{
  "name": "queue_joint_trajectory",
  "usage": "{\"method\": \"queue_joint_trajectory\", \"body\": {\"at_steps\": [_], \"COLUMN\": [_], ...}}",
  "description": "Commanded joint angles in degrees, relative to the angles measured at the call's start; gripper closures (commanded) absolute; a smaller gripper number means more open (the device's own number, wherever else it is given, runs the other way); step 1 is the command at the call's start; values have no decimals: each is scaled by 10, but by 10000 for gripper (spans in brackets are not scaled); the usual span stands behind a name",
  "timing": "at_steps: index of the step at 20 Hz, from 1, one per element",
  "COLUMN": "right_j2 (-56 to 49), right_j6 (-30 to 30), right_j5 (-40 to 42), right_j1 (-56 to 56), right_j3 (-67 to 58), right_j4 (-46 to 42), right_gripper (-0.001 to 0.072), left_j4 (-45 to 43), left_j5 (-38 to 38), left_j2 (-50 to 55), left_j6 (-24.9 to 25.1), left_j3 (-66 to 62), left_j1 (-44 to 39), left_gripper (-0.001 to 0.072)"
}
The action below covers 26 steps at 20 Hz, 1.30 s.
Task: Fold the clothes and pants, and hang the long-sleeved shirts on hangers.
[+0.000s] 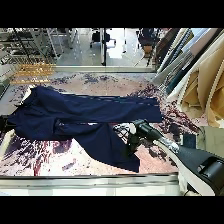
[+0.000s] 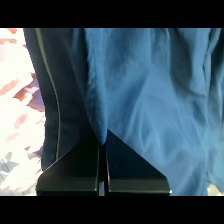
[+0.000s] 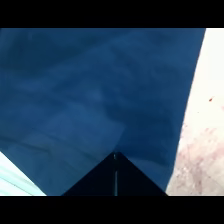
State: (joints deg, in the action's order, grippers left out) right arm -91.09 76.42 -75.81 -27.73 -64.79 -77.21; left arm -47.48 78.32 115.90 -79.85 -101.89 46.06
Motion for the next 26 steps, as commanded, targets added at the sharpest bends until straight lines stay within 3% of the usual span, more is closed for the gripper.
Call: {"method": "queue_joint_trajectory", "body": {"at_steps": [1, 5, 8, 9, 10, 11, 13, 15, 18, 21, 22, 24, 26], "right_j2": [22, 129, 159, 158, 158, 156, 143, 117, 66, 30, 27, 27, 36], "right_j6": [7, 5, -32, -59, -75, -75, -69, -30, 32, 129, 132, 132, 131], "right_j5": [11, 39, -5, -7, 10, 41, 99, 136, 196, 209, 209, 199, 150], "right_j1": [-2, 33, 56, 46, 27, -2, -68, -129, -195, -221, -221, -221, -221], "right_j3": [2, -23, -19, -5, 13, 32, 60, 68, 67, 67, 67, 63, 38], "right_j4": [4, -3, 60, 99, 122, 124, 115, 85, 22, -103, -117, -132, -137], "right_gripper": [703, 705, 701, 662, 432, 283, 283, 201, 206, 251, 304, 667, 700], "left_j4": [74, 103, 85, 85, 85, 85, 85, 85, 85, 85, 85, 85, 85], "left_j5": [41, 43, 43, 45, 54, 65, 88, 94, 94, 94, 94, 94, 94], "left_j2": [-20, -92, -132, -133, -132, -129, -124, -124, -124, -124, -124, -124, -124], "left_j6": [32, 57, 68, 68, 66, 66, 66, 66, 66, 67, 68, 68, 68], "left_j3": [0, -6, -6, -6, -6, -6, -6, -5, -5, -5, -5, -5, -5], "left_j1": [10, 30, 33, 33, 33, 33, 33, 33, 33, 33, 33, 33, 33], "left_gripper": [698, 699, 699, 699, 698, 699, 698, 698, 698, 698, 698, 698, 698]}}
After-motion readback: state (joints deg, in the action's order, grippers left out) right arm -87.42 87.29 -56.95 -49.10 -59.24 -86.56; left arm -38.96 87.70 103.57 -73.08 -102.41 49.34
